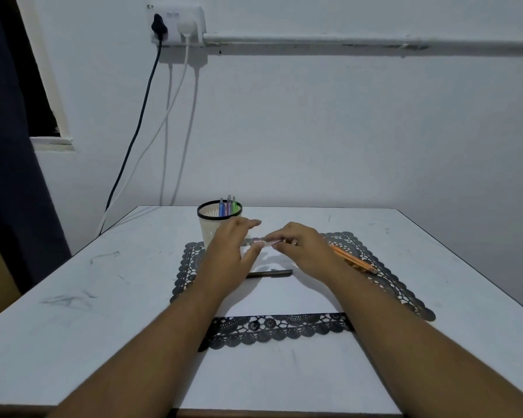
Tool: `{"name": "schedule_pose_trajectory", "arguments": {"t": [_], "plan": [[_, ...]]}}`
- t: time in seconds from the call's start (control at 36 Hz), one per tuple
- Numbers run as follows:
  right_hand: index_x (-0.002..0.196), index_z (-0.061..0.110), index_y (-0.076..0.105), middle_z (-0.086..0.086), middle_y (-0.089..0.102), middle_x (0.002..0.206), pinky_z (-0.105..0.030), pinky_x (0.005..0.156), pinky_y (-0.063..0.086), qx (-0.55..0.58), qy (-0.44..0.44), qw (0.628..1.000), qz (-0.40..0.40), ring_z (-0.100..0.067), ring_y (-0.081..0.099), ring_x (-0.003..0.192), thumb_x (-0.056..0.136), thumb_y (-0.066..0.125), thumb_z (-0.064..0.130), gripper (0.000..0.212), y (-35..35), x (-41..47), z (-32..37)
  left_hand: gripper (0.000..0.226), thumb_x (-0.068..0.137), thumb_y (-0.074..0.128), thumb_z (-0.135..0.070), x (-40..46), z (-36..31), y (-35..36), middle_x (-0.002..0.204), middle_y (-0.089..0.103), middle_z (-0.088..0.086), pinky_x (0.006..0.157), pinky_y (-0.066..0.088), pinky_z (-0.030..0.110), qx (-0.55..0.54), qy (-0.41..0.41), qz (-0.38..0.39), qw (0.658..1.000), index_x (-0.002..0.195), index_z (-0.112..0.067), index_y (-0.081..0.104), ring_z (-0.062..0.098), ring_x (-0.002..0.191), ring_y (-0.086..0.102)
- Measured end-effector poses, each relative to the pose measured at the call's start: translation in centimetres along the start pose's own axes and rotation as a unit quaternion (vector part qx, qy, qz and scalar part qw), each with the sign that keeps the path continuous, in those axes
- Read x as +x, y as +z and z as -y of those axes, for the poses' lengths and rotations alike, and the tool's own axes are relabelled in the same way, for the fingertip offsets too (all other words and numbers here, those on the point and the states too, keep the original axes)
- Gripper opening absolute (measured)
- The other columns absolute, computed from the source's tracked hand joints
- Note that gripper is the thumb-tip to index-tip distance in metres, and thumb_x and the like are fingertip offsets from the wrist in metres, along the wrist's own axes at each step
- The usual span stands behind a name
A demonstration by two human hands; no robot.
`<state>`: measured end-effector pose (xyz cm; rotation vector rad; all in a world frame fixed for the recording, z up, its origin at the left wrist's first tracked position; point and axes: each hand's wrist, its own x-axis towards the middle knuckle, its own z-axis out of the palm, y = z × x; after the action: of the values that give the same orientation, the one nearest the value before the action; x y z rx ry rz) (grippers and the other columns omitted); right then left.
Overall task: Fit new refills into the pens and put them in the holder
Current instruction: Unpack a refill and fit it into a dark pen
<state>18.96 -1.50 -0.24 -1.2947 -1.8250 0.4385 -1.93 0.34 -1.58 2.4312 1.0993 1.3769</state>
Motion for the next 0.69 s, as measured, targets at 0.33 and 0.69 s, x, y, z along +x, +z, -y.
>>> {"name": "schedule_pose_trajectory", "arguments": {"t": [0.33,0.69], "plan": [[0.127,0.03,0.072,0.008,0.068,0.103,-0.024,0.081,0.051,0.147,0.02,0.989,-0.011,-0.009,0.059,0.087,0.098,0.069,0.012,0.035,-0.6,-1.4,0.6,0.017,0.097,0.068,-0.023,0.2,0.0,0.0,0.093,0.068,-0.009,0.075,0.049,0.029,0.003,-0.007,0.041,0.999,0.113,-0.021,0.073,0.007,0.085,0.06],[0.101,0.0,0.075,-0.012,0.07,0.082,-0.02,0.06,0.056,0.538,0.22,0.814,0.007,-0.014,0.067,0.068,0.085,0.072,0.001,0.017,-0.7,-1.2,1.8,0.018,0.096,0.07,-0.015,0.2,0.0,-0.4,0.101,0.07,-0.003,0.075,0.047,0.028,0.093,0.103,-0.016,0.99,0.114,-0.014,0.07,0.016,0.091,0.061]]}}
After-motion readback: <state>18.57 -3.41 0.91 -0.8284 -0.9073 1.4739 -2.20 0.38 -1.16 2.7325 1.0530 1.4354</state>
